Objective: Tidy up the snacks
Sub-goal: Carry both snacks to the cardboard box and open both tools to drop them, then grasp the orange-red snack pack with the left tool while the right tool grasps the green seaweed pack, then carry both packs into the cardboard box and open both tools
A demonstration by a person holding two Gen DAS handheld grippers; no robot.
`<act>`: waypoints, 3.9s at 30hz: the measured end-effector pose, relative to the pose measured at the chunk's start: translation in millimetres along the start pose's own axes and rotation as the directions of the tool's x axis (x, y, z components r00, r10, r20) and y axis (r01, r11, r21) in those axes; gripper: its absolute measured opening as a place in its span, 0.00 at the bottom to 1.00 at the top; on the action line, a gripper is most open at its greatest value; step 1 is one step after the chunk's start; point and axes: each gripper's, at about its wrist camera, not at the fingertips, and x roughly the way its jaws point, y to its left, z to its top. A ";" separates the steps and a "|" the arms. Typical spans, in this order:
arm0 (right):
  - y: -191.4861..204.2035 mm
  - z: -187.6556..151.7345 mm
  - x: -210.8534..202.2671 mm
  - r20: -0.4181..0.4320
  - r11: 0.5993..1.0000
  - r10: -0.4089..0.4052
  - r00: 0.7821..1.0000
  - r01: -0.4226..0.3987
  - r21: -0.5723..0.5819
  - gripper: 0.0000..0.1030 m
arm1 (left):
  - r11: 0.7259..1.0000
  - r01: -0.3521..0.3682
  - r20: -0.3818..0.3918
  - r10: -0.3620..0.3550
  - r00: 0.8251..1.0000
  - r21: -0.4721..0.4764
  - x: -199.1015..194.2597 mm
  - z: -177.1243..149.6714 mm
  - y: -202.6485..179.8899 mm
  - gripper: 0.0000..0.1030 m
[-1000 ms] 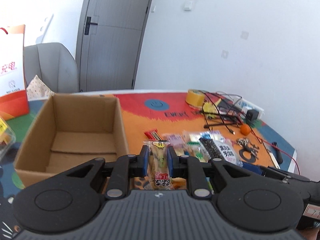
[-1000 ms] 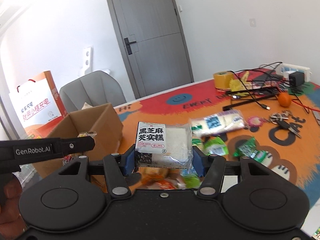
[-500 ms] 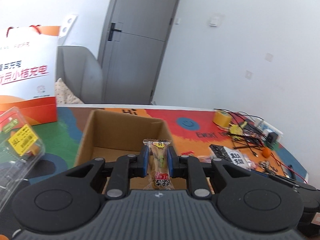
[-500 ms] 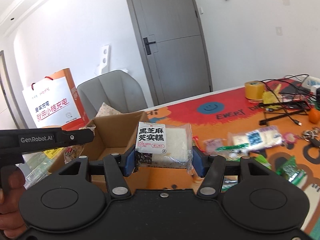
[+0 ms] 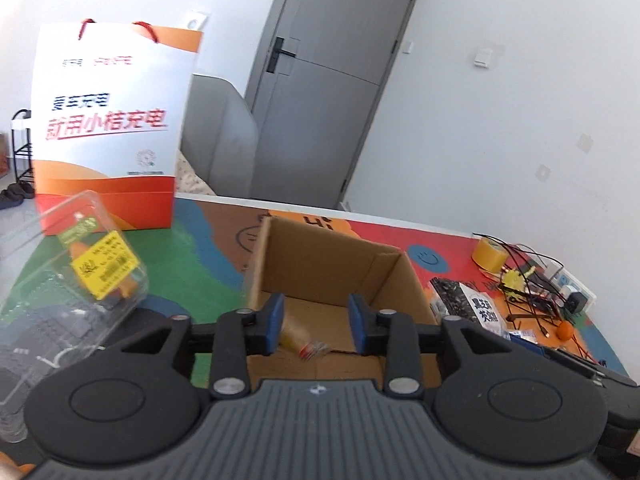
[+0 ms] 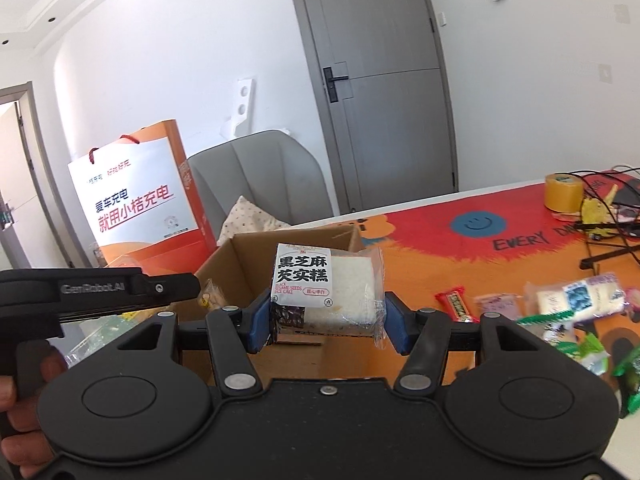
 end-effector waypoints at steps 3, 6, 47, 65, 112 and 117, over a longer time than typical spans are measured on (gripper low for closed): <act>4.6 0.8 4.3 -0.004 1.000 0.016 1.000 -0.016 0.002 0.54 | 1.000 -0.008 -0.002 0.008 1.000 -0.027 -5.8 -1.1 7.7 0.45; 11.1 1.3 9.6 -0.019 0.999 0.050 0.999 -0.050 0.003 0.57 | 0.999 -0.022 -0.003 0.022 1.000 -0.046 -9.8 -1.8 14.8 0.51; -101.5 -26.3 -86.8 0.011 0.974 -0.175 0.984 0.172 0.145 0.91 | 0.986 0.130 -0.080 -0.123 0.989 0.103 -15.3 -41.8 -98.5 0.92; -170.0 -46.1 -108.3 0.021 0.948 -0.257 0.966 0.248 0.199 0.91 | 0.963 0.212 -0.156 -0.187 0.970 0.168 10.7 -71.6 -164.5 0.92; -218.6 -70.2 -28.2 -0.112 0.922 -0.354 0.929 0.366 0.127 0.35 | 0.975 0.175 -0.311 -0.125 0.942 0.140 81.3 -127.9 -167.7 0.18; -215.0 -71.7 -44.8 -0.096 0.928 -0.327 0.940 0.339 0.155 0.32 | 0.976 0.183 -0.301 -0.140 0.943 0.119 75.9 -124.5 -164.1 0.17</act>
